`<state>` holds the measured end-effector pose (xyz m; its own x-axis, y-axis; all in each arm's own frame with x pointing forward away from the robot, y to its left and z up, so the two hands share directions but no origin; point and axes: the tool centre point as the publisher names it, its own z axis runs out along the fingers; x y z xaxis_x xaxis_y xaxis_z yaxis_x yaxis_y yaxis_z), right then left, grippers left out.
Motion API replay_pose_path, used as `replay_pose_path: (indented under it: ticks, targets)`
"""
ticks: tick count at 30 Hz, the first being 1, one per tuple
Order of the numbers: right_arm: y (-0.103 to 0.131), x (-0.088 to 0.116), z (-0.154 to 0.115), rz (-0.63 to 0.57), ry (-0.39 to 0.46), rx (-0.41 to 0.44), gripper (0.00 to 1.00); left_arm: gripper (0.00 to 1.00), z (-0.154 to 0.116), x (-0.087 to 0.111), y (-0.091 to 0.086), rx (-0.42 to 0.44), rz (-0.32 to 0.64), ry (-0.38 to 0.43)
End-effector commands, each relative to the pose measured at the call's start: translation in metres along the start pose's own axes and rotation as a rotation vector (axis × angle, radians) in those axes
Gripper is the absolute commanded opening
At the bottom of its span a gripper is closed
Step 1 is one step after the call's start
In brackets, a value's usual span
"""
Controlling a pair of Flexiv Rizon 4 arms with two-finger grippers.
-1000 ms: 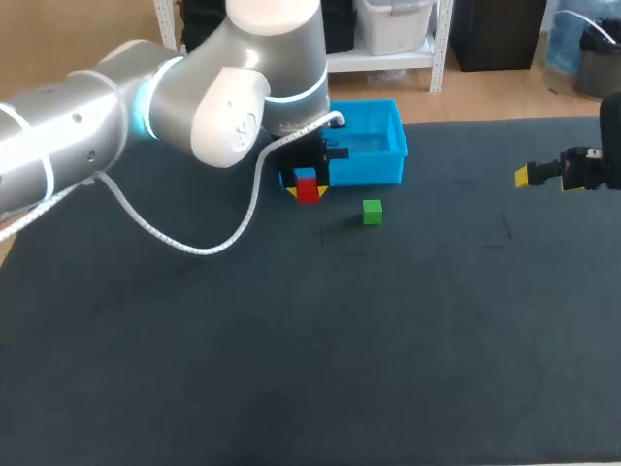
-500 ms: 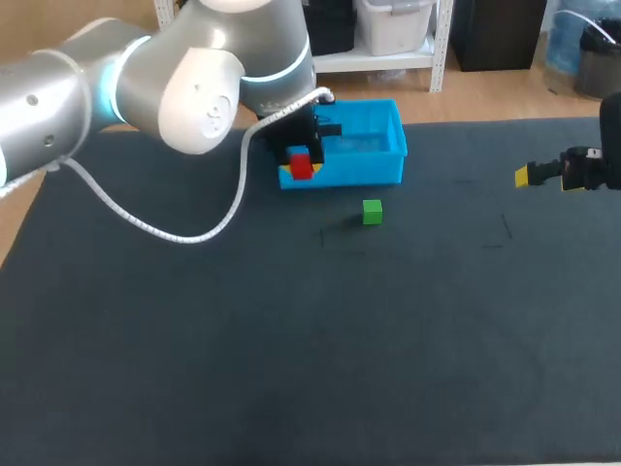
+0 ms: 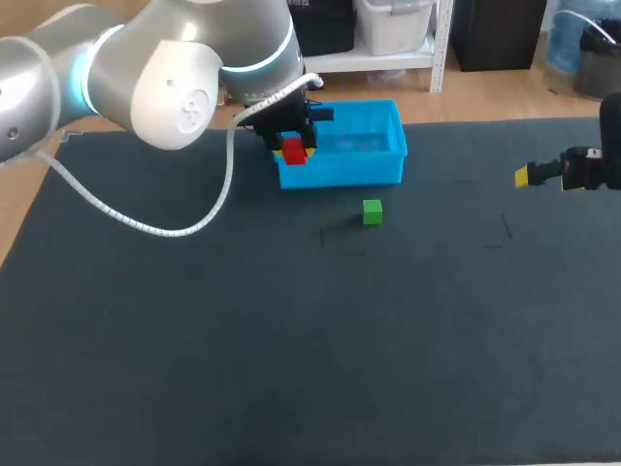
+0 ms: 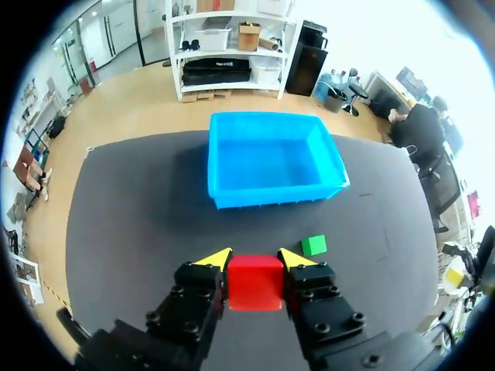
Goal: Use the left arm to pick the red cube and place it into the blue plastic box first, then use the right arm to grasp the green cube and put it into the same blue plastic box after the first action is fully finished.
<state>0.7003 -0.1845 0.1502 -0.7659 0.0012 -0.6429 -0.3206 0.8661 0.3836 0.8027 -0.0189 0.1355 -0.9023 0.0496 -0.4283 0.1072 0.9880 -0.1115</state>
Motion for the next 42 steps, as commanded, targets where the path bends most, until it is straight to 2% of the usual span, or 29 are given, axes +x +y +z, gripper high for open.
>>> replay_pose_path:
  ticks: [1, 12, 19, 36, 42]
  targets:
    - [0.0, 0.0, 0.0, -0.001, 0.001, 0.0, 1.0, 0.0, -0.004, 0.0, 0.001, 0.008, 0.002, -0.008]
    - [0.0, 0.0, 0.0, -0.001, 0.001, 0.0, 1.0, 0.0, -0.014, -0.015, 0.0, 0.023, 0.012, -0.028]
    - [0.0, 0.0, 0.0, -0.001, 0.001, 0.0, 1.0, 0.0, -0.008, -0.039, 0.0, 0.027, 0.029, -0.033]
    - [0.0, 0.0, 0.0, -0.001, 0.001, 0.0, 1.0, 0.0, 0.046, -0.104, -0.004, 0.036, 0.061, 0.001]
    - [0.0, 0.0, 0.0, -0.001, 0.001, 0.0, 1.0, 0.0, 0.061, -0.119, -0.002, 0.027, 0.064, 0.019]
